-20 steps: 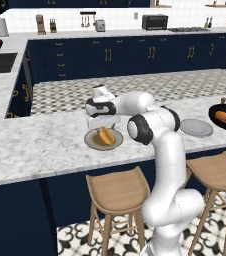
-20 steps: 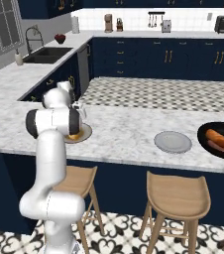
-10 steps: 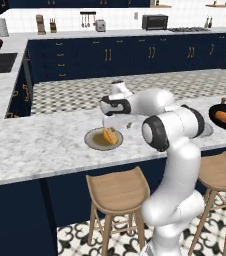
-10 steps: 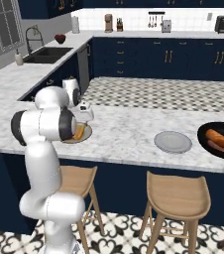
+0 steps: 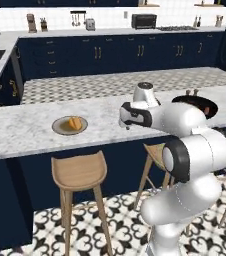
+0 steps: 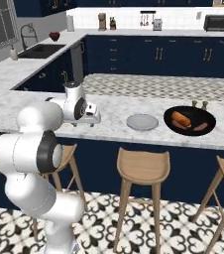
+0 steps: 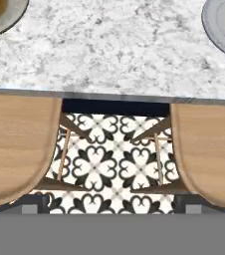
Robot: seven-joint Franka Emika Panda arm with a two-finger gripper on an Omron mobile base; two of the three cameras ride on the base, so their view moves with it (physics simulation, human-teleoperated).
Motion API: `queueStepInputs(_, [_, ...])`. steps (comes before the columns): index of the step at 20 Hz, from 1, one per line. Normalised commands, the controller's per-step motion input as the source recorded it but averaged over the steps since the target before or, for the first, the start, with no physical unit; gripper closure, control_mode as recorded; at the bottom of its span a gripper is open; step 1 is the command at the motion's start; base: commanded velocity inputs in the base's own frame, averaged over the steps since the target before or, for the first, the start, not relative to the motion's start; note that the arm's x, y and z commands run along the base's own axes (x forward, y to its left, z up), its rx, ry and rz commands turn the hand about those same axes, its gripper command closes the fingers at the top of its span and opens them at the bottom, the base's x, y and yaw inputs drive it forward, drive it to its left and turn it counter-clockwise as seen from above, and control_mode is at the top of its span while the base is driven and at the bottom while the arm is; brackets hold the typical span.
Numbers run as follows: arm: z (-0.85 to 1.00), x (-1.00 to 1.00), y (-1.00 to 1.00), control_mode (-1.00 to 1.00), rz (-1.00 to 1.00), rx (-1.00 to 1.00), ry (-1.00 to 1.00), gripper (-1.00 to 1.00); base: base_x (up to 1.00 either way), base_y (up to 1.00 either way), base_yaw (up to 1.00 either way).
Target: Place one bun and one sausage from the bowl on each plate.
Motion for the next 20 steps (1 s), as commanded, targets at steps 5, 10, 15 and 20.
queueStepInputs(5, [0.00, 0.00, 0.00, 1.00, 0.00, 0.00, 0.00, -1.00, -0.58, -1.00, 0.00])
queueStepInputs(10, [0.00, 0.00, 0.00, 1.00, 0.00, 0.00, 0.00, -1.00, 0.38, -1.00, 0.00])
queueStepInputs(15, [0.00, 0.00, 0.00, 1.00, 0.00, 0.00, 0.00, -1.00, 0.72, -1.00, 0.00])
queueStepInputs(20, [0.00, 0.00, 0.00, 1.00, 0.00, 0.00, 0.00, -1.00, 0.83, -0.86, 0.02])
